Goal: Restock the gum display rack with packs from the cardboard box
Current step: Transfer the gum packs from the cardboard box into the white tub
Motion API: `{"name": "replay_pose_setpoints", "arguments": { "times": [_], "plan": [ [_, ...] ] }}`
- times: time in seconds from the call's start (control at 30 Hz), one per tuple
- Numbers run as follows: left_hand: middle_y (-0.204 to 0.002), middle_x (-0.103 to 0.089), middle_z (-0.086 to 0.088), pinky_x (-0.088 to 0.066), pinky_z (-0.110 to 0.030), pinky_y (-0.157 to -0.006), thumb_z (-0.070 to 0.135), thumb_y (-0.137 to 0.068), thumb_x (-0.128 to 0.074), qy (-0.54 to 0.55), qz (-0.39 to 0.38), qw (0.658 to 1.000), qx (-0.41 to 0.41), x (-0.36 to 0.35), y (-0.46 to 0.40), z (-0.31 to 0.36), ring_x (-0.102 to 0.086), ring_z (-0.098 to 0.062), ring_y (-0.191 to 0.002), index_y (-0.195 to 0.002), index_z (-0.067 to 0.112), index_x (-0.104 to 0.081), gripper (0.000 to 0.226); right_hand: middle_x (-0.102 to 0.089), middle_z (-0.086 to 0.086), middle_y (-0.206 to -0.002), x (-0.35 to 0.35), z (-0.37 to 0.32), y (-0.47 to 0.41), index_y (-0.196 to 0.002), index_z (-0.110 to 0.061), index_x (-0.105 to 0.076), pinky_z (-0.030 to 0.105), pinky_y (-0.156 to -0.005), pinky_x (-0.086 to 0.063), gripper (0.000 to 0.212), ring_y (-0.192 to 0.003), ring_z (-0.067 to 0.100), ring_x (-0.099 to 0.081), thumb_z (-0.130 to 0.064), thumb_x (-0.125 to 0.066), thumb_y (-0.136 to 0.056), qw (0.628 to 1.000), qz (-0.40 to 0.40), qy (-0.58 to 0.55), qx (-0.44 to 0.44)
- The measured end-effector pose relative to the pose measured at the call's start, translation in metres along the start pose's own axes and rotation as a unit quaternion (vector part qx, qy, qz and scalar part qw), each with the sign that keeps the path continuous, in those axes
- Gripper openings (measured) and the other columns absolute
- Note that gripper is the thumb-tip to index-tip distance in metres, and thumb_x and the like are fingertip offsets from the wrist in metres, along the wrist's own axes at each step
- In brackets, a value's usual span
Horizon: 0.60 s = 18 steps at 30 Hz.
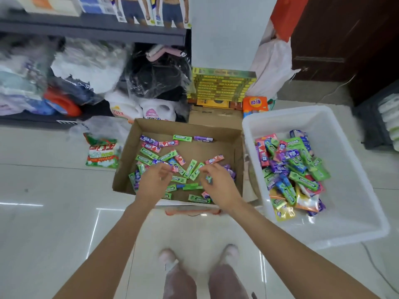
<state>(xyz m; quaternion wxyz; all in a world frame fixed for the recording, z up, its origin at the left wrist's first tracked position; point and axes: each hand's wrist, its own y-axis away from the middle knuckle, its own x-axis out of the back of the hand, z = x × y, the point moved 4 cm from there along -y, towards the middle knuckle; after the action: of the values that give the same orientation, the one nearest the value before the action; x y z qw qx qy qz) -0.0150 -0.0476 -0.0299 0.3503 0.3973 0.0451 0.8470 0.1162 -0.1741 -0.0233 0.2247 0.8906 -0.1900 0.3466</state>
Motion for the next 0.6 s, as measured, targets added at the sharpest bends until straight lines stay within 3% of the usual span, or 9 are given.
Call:
{"name": "replay_pose_setpoints", "arguments": {
  "times": [0.1, 0.27, 0.47, 0.6],
  "plan": [
    [-0.110, -0.065, -0.011, -0.040, -0.022, -0.081, 0.010, -0.089, -0.060, -0.051, -0.023, 0.998, -0.014, 0.021, -0.013, -0.041, -0.060, -0.022, -0.099, -0.110, 0.001, -0.062, 0.023, -0.056, 0.009, -0.119, -0.043, -0.008, -0.013, -0.121, -0.013, -0.057, 0.036, -0.091, -0.045, 0.031, -0.113, 0.026, -0.051, -0.012, -0.053, -0.090, 0.999, -0.021, 0.023, -0.031],
    [-0.120, -0.060, -0.011, -0.039, -0.022, -0.082, 0.014, -0.086, -0.066, -0.108, -0.096, 0.989, -0.027, 0.029, -0.040, -0.093, -0.057, -0.025, -0.107, -0.118, 0.007, -0.061, 0.034, -0.050, 0.014, -0.129, -0.102, -0.003, -0.034, -0.129, -0.017, -0.053, 0.037, -0.099, -0.043, 0.045, -0.131, 0.036, -0.038, -0.010, -0.059, -0.085, 0.994, -0.060, 0.040, -0.088],
    [-0.128, -0.055, -0.007, -0.041, -0.030, -0.097, 0.018, -0.082, -0.071, -0.132, -0.171, 0.974, -0.063, 0.004, -0.062, -0.108, -0.053, -0.022, -0.115, -0.123, 0.013, -0.058, 0.043, -0.052, 0.011, -0.129, -0.120, 0.020, -0.049, -0.125, -0.015, -0.056, 0.035, -0.096, -0.045, 0.043, -0.112, 0.028, -0.056, -0.009, -0.065, -0.083, 0.985, -0.075, 0.091, -0.123],
    [-0.135, -0.048, -0.005, -0.039, -0.039, -0.102, 0.028, -0.078, -0.074, -0.227, -0.194, 0.949, -0.097, -0.012, -0.073, -0.112, -0.040, -0.024, -0.125, -0.127, 0.021, -0.054, 0.053, -0.043, 0.013, -0.135, -0.125, 0.038, -0.059, -0.121, -0.018, -0.057, 0.038, -0.092, -0.049, 0.042, -0.105, 0.029, -0.059, -0.010, -0.068, -0.081, 0.973, -0.099, 0.161, -0.134]
  ]
}}
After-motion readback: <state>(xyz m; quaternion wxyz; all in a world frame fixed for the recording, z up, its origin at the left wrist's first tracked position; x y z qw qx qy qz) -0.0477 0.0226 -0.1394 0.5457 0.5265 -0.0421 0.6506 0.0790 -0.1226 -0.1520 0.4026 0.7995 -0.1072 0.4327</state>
